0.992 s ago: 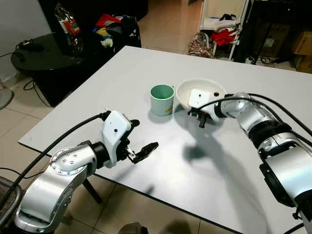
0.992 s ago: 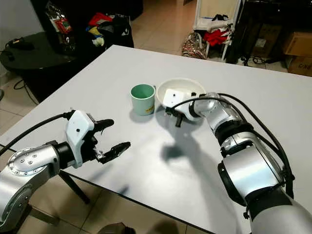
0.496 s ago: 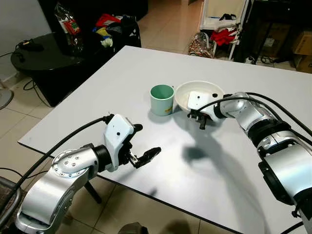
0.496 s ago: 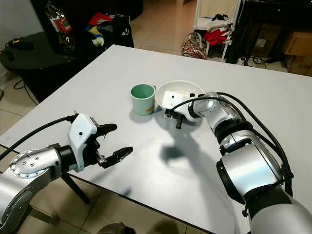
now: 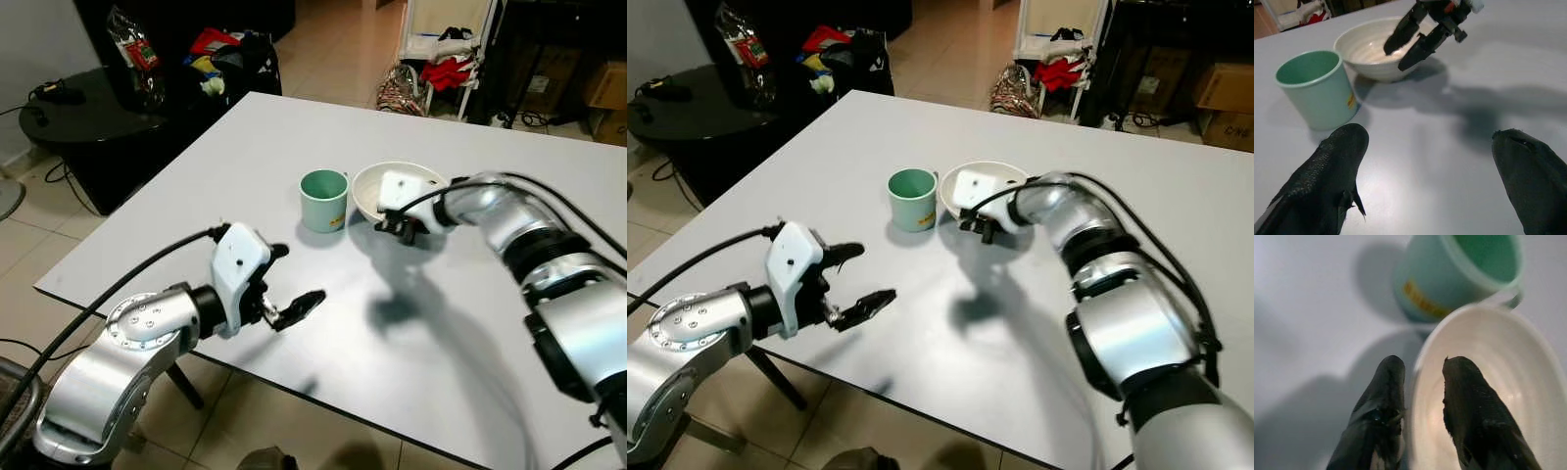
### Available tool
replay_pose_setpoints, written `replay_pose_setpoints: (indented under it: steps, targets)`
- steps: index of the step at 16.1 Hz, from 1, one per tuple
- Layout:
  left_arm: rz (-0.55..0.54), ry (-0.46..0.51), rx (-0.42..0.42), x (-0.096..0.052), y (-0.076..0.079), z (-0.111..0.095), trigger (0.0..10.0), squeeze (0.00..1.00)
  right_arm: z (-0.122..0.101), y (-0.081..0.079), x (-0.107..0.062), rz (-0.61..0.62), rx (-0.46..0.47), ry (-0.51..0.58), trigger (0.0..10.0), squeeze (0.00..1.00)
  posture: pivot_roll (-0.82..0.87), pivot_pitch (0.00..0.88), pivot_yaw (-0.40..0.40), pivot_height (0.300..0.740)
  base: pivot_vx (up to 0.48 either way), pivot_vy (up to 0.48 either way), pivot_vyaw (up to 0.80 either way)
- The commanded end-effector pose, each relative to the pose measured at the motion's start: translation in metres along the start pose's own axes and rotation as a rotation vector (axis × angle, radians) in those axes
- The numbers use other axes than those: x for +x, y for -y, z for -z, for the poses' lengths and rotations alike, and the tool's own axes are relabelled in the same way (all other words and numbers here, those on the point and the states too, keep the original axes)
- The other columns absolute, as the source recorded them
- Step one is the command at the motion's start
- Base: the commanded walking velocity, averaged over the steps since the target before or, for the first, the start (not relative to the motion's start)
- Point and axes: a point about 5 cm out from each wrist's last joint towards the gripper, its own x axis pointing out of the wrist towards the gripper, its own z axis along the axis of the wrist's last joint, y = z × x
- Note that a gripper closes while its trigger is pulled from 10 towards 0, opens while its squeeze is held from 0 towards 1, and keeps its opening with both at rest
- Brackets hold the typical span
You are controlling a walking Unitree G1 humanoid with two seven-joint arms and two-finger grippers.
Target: Setting the table
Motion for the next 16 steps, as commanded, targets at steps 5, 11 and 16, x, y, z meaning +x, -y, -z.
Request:
replay_pose_setpoints:
  steps: [5, 11, 16]
  targets:
    - [-0.001, 0.044, -0.019, 0.0, -0.001, 0.001, 10.0, 0.0, -0.02, 0.019, -0.057, 0.081, -0.035, 0.233, 10.0, 1.0, 0.04, 0.0, 0.08, 0.74, 0.0, 0.0, 0.0]
    - [-0.42, 0.122, -0.058, 0.01, -0.029, 0.005, 10.0, 0.0, -0.005, -0.083, -0.071, 0.488, 0.477, 0.49, 10.0, 1.0, 0.0, 0.0, 0.08, 0.74, 0.0, 0.0, 0.4]
    - [-0.589, 0.133, -0.09, 0.0, -0.029, 0.016, 10.0, 0.0, -0.003, -0.147, -0.075, 0.621, 0.764, 0.401, 10.0, 1.0, -0.02, 0.0, 0.105, 0.74, 0.0, 0.0, 0.8]
